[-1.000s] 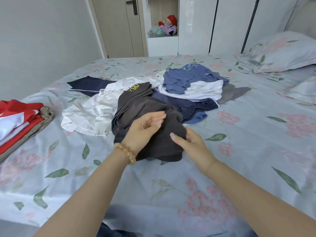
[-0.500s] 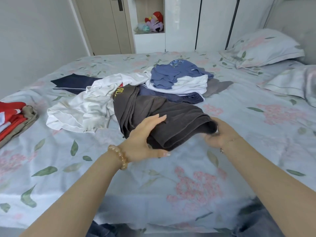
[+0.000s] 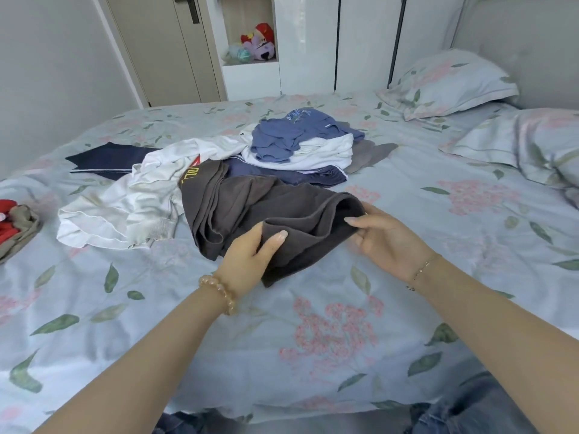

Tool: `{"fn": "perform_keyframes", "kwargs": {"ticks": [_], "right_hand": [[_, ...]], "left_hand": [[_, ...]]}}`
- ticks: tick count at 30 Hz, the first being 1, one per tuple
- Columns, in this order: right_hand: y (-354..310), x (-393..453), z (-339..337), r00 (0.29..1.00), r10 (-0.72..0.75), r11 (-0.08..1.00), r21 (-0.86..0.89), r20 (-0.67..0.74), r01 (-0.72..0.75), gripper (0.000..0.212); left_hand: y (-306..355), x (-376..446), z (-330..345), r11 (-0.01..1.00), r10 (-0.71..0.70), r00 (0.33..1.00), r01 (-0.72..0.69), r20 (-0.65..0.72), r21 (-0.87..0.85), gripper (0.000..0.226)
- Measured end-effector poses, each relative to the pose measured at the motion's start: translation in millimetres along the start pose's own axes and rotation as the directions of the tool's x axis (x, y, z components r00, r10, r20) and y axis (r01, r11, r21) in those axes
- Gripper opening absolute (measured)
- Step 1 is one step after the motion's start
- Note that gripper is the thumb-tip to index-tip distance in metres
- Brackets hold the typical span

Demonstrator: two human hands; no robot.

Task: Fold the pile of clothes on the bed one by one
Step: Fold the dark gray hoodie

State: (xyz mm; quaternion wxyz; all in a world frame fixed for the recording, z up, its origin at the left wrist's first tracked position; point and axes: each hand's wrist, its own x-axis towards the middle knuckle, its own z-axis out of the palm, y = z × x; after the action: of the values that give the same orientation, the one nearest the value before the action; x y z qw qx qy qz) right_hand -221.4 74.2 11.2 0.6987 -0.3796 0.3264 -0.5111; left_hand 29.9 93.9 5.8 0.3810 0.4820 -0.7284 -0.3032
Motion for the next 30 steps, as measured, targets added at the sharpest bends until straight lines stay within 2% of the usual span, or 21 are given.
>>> {"fn": "perform_keyframes", "kwargs": {"ticks": [2, 4, 6, 9, 12, 15, 18, 21, 24, 26, 28, 30], "right_hand": [[3.7, 0.6, -2.6, 1.0, -0.01, 0.991, -0.137, -0.015, 0.008, 0.087], [10.2, 0.0, -2.4, 0.999, -0.033, 0.913, -0.408, -0.027, 0.019, 0.106], [20.7, -0.1, 2.0, 0.997, -0.051, 0.828, -0.561, -0.062, 0.007, 0.101], [38.0, -1.1, 14.2, 0.994, -0.014, 0.814, -0.578, -0.111, -0.053, 0.083], [56.4, -1.6, 32.9, 0.998, 0.053, 0.799, -0.598, -0.04, -0.067, 0.058], [66.9, 0.1, 48.3, 0.999, 0.017, 0.831, -0.555, -0.041, -0.037, 0.041], [52.6, -1.3, 56.3, 0.99, -0.056, 0.911, -0.413, -0.131, -0.003, 0.026], [16.3, -7.2, 56.3, 0.955, -0.197, 0.887, -0.456, -0.223, 0.076, 0.014], [-35.1, -7.6, 50.9, 0.9, -0.331, 0.812, -0.572, -0.284, 0.118, 0.02], [-80.3, -10.3, 53.0, 0.876, -0.405, 0.727, -0.674, -0.261, 0.135, 0.023], [-129.4, -15.5, 59.3, 0.855, -0.486, 0.594, -0.786, -0.182, 0.171, 0.023], [-178.2, -20.8, 66.1, 0.824, -0.558, 0.431, -0.883, -0.098, 0.186, 0.032]], "left_hand": [[14.6, 1.2, -5.3, 0.963, -0.097, 0.993, 0.075, -0.073, -0.257, 0.031], [29.5, 2.2, -12.3, 0.885, -0.184, 0.979, 0.125, -0.092, -0.448, 0.034], [46.3, 1.8, -20.4, 0.818, -0.207, 0.974, 0.119, -0.096, -0.562, 0.035], [72.7, 0.7, -32.7, 0.767, -0.181, 0.98, 0.086, -0.087, -0.636, 0.038], [101.1, 2.9, -45.0, 0.759, -0.15, 0.987, 0.072, -0.065, -0.647, 0.041], [125.7, 6.1, -56.9, 0.765, -0.137, 0.986, 0.047, -0.091, -0.642, 0.039], [141.7, 9.6, -78.9, 0.753, -0.138, 0.982, 0.022, -0.126, -0.658, 0.042], [150.5, 18.4, -108.3, 0.75, -0.156, 0.973, 0.003, -0.173, -0.661, 0.041], [159.0, 31.3, -136.0, 0.769, -0.186, 0.959, 0.008, -0.212, -0.639, 0.037], [169.0, 42.4, -154.8, 0.786, -0.212, 0.941, 0.005, -0.263, -0.618, 0.035], [183.6, 54.1, -174.2, 0.821, -0.21, 0.919, -0.02, -0.334, -0.571, 0.031], [205.9, 66.2, -190.5, 0.862, -0.148, 0.91, -0.073, -0.386, -0.502, 0.032]]}}
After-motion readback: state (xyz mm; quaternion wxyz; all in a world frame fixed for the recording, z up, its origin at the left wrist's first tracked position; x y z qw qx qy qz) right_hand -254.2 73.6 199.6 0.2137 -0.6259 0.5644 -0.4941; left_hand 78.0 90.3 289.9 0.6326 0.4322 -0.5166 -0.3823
